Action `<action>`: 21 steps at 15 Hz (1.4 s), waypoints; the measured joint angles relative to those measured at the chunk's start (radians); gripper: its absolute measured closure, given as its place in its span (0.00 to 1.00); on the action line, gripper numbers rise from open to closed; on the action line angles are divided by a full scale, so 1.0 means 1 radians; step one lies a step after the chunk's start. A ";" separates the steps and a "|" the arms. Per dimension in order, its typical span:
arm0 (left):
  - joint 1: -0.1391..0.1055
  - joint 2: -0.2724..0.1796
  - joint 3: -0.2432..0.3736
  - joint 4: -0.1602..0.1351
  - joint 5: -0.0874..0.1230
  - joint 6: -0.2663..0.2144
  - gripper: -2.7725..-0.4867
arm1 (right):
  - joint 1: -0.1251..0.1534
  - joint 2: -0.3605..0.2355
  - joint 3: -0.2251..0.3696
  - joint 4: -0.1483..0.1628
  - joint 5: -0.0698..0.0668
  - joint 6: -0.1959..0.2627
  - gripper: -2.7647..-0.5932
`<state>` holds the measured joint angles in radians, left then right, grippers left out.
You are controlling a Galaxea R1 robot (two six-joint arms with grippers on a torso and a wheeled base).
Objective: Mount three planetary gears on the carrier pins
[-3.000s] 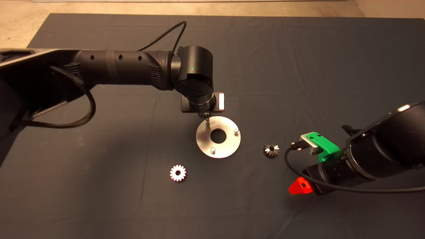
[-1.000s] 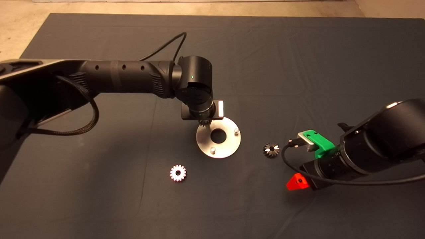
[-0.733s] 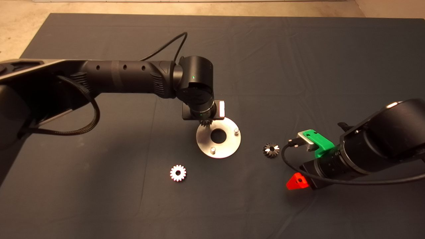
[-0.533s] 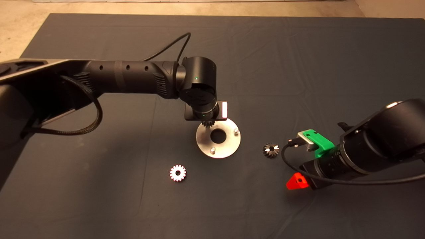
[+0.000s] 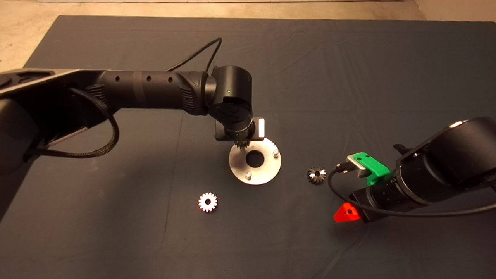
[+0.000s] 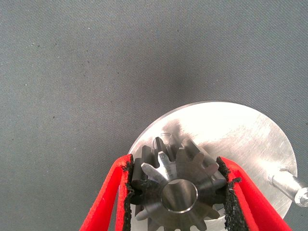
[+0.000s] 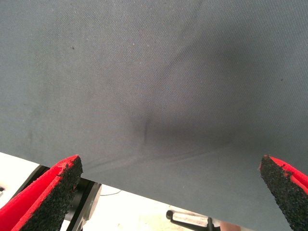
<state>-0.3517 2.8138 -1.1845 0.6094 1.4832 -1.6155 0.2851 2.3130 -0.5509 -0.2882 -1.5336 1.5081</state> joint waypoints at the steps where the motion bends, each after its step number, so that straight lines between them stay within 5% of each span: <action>1: 0.000 0.000 0.000 0.000 0.000 0.000 0.79 | -0.005 0.000 0.000 0.000 0.000 0.000 0.00; 13: 0.000 0.001 -0.024 0.008 -0.001 0.004 0.79 | -0.016 0.000 -0.003 -0.008 0.000 0.000 0.00; 21: 0.008 -0.007 0.013 0.012 0.002 0.000 0.80 | -0.016 0.000 -0.014 -0.011 0.000 -0.019 0.00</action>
<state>-0.3434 2.8066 -1.1719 0.6215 1.4855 -1.6155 0.2687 2.3134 -0.5651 -0.2991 -1.5334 1.4889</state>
